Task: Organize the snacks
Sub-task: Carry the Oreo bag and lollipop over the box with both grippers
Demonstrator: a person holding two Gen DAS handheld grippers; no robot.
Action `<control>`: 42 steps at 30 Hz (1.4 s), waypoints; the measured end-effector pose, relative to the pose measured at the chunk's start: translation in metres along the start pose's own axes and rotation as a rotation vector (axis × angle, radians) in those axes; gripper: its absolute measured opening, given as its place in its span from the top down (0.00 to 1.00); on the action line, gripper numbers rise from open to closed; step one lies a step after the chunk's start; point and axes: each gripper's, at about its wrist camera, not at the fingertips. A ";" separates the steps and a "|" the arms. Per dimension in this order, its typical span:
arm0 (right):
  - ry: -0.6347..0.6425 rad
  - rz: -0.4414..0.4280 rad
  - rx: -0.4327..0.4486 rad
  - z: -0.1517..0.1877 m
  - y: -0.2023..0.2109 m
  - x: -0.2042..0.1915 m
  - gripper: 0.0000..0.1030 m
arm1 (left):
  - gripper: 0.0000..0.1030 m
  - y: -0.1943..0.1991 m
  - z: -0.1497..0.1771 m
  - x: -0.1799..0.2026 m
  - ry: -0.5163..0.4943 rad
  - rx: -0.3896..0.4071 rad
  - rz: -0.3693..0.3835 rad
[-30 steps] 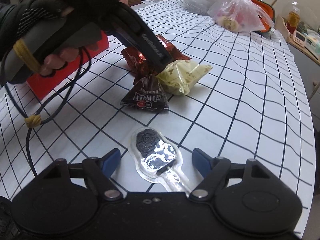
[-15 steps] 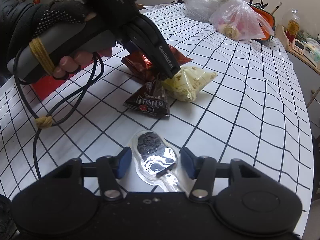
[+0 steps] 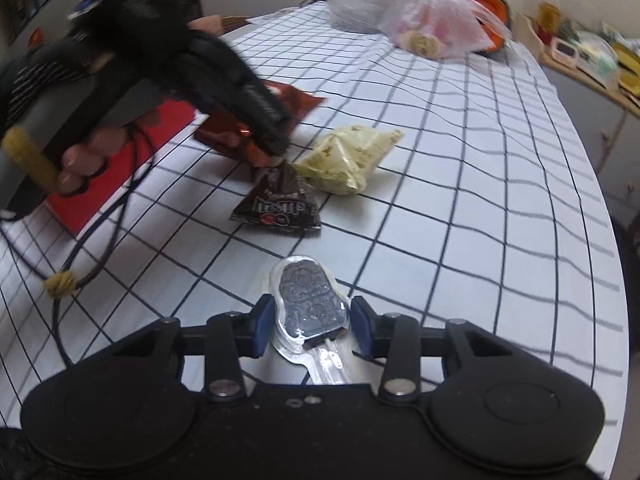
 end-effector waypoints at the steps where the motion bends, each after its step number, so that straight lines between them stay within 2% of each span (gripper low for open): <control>1: -0.018 0.007 0.000 0.001 0.001 0.002 0.62 | 0.51 0.005 0.001 -0.001 0.004 0.006 0.001; 12: -0.140 0.065 0.062 -0.004 0.037 0.000 0.62 | 0.51 0.064 0.016 -0.017 0.053 0.042 0.038; 21: -0.149 0.093 0.123 -0.028 0.069 -0.028 0.62 | 0.51 0.117 0.031 -0.046 0.083 0.088 0.049; 31: -0.109 0.043 0.213 -0.072 0.086 -0.084 0.62 | 0.51 0.171 0.037 -0.093 0.109 0.166 0.039; 42: -0.018 -0.022 0.241 -0.116 0.067 -0.160 0.62 | 0.51 0.204 0.047 -0.167 0.144 0.224 -0.021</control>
Point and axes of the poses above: each gripper's, at about its wrist camera, not at the fingertips, and y roughly against the way its jaws point, x to its right, z to its underside, and after that the axes turned 10 degrees about x, right-handed
